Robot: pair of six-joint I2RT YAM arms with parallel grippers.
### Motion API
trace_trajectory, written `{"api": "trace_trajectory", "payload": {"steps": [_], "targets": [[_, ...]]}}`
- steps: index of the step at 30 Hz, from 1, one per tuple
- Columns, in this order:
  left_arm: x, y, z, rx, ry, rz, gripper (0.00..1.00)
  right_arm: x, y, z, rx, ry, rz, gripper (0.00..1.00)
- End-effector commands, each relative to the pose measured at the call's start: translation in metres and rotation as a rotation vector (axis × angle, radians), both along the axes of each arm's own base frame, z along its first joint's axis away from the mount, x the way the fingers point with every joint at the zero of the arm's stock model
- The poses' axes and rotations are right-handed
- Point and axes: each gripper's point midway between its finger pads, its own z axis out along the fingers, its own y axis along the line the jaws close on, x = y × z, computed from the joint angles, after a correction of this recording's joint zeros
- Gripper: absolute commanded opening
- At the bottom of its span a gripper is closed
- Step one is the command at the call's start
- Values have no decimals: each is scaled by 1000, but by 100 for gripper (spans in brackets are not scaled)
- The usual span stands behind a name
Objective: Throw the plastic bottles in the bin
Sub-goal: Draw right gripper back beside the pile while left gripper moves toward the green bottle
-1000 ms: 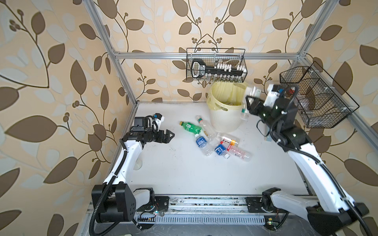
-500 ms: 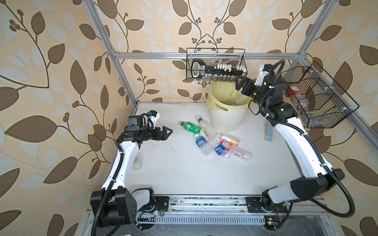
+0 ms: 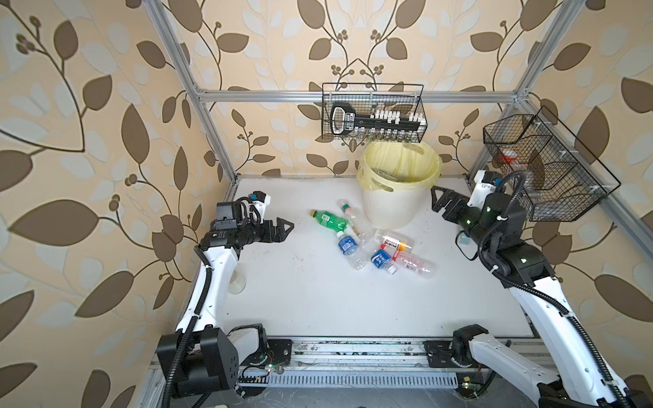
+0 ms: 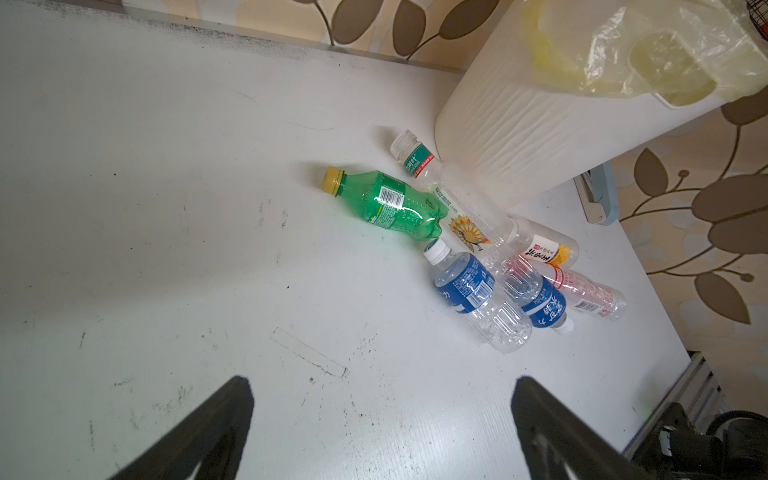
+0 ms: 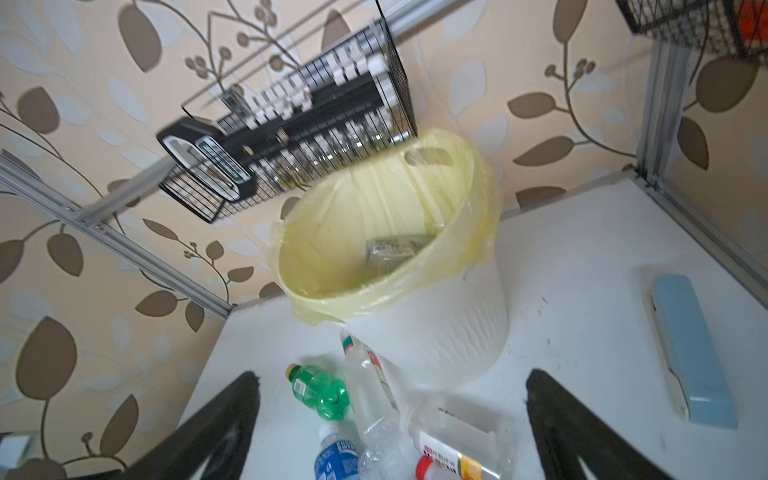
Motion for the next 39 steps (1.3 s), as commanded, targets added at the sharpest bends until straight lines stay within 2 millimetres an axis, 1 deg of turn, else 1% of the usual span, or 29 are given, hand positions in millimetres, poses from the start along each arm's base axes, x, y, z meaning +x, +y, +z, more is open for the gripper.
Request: {"api": "trace_trajectory", "payload": {"steps": [1, 5, 9, 13, 18, 21, 28, 33, 36, 39], "targets": [[0, 1, 9, -25, -30, -2, 99, -14, -2, -18, 19, 36, 6, 100], [2, 7, 5, -17, -25, 24, 99, -22, 0, -42, 27, 93, 18, 100], [8, 22, 3, 9, -7, 119, 99, -26, 3, -62, 20, 148, 40, 100], [10, 26, 1, 3, -3, 144, 99, -29, 4, -79, 16, 192, 51, 100], [14, 40, -5, 16, 20, 225, 99, -32, 6, -105, 20, 254, 60, 100], [16, 41, -10, 3, 39, 243, 99, -36, 6, -118, 33, 280, 55, 100], [25, 51, -22, -39, 116, 344, 99, -42, 6, -138, 55, 303, 46, 100], [31, 55, -25, -55, 162, 412, 99, -44, 6, -144, 63, 319, 44, 100], [35, 50, -27, -27, 195, 429, 99, -45, 5, -148, 72, 324, 35, 100], [41, 37, -26, 0, 207, 411, 99, -48, 5, -150, 79, 322, 34, 100]]}}
